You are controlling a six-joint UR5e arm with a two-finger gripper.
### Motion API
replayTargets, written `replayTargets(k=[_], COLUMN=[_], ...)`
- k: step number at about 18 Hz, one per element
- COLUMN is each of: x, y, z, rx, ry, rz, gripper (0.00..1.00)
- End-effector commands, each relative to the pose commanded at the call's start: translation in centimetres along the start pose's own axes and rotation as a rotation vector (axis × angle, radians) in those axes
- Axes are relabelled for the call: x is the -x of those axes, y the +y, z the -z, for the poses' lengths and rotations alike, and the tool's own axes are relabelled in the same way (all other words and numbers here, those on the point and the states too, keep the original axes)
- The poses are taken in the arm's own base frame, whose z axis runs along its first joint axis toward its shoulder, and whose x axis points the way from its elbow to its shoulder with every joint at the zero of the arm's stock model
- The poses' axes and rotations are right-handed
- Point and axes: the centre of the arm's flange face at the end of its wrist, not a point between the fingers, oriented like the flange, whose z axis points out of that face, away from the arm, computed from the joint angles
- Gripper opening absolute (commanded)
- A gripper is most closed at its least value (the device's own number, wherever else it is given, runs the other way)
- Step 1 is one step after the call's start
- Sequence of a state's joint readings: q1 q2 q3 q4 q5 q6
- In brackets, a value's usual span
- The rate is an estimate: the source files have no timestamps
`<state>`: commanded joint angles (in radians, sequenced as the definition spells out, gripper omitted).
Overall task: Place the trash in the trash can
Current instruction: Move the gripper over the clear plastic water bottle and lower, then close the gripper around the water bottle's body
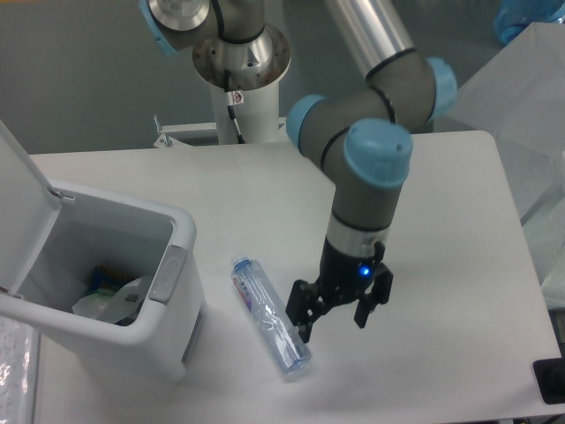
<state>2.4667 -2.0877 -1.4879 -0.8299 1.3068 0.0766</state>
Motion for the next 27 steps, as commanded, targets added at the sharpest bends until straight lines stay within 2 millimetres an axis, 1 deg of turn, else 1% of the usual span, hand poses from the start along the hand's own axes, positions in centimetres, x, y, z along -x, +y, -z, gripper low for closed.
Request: replayTargets(k=[1,2,4,5,7,8,10,13,14,17,19,22,23,27], x=[-0.8,-1.0,-0.7,-0.6,-0.7,-0.7,-0.2,-0.7,-1.0,-0.8,-1.5,-1.6,-2.0,-2.1], y=[0.2,0.4,0.3,0.5,1.1,1.1,1.3,1.5,1.6,1.8,2.1,2.4,2.4,2.6], z=[-0.8,-1.7,-2.6,-3.0,-4.4,-4.6,-5.7,-7.4,-7.6,-8.3,-8.7,-9.6,-9.7,-10.7], rx=[0.011,0.020,0.033,0.040,0.064,0.068,0.085,0.105,0.108,0.119,0.126,0.139,0.140,0.153], ry=[0.001,0.003,0.002,0.002,0.004,0.000,-0.030,-0.055,-0.063,-0.078,-0.084,-0.085,-0.083,-0.082], rz=[-0.012,-0.015,-0.002,0.000,0.003,0.004,0.017,0.033,0.035,0.044,0.033,0.031,0.026,0.029], gripper=[1.00,1.00,1.00,1.00,1.00,1.00,1.00,1.00,1.00,1.00,1.00,1.00,1.00,1.00])
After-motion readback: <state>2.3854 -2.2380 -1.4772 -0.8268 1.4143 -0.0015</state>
